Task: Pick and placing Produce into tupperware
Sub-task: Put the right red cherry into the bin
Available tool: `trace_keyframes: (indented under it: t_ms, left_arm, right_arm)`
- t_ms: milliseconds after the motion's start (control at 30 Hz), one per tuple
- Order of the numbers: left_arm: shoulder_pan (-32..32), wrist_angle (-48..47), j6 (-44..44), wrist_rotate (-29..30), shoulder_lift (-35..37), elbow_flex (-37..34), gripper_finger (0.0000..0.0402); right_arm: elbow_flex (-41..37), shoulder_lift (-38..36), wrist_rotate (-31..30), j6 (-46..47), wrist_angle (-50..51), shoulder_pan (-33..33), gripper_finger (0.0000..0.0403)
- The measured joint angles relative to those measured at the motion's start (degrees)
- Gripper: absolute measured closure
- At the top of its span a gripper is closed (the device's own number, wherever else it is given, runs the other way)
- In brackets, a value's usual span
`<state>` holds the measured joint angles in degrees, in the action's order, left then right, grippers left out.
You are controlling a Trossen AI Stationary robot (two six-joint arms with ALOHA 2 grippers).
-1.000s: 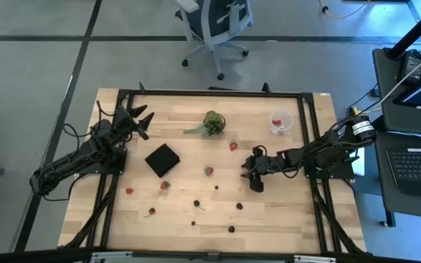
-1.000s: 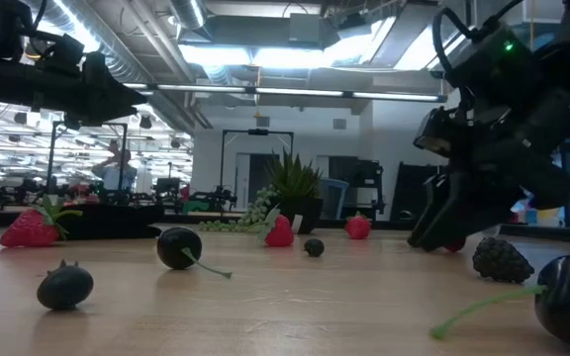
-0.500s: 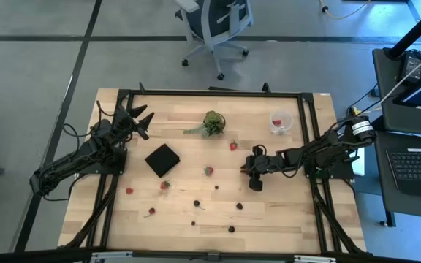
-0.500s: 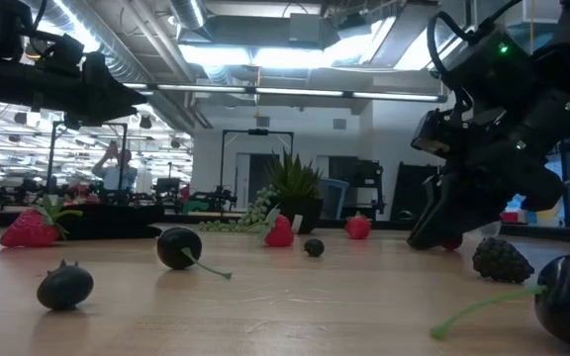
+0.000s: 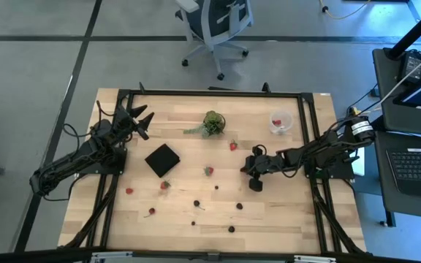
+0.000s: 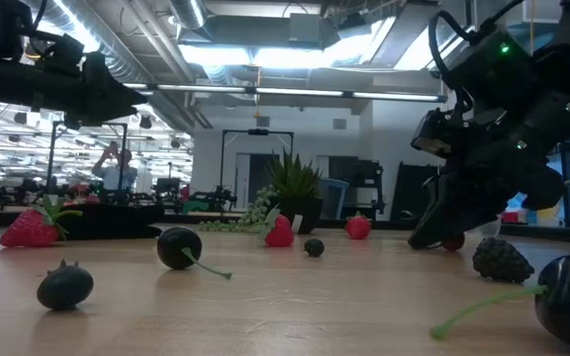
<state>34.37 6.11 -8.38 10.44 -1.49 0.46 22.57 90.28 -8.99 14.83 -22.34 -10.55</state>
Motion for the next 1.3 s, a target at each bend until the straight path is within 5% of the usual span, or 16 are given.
trace_keyframes:
  t_ms: [333, 633, 1033, 1300]
  left_arm:
    - [0.02, -0.02, 0.0, 0.02, 0.0, -0.01, 0.0166]
    - [0.02, -0.02, 0.02, 0.02, 0.01, -0.02, 0.0166]
    - [0.0, 0.0, 0.02, 0.96, -0.01, -0.01, 0.0166]
    - [0.01, 0.0, 0.03, 0.96, 0.01, -0.01, 0.0166]
  right_arm:
    - [2.93, -11.5, -3.49, -0.27, 9.08, 1.2, 0.0401]
    - [11.84, -25.88, -20.7, 0.52, 35.57, 7.23, 0.0402]
    - [14.04, -40.61, -21.59, 9.94, 60.19, 24.32, 0.0403]
    - [9.05, -39.96, -21.4, 7.5, 55.89, 33.22, 0.0403]
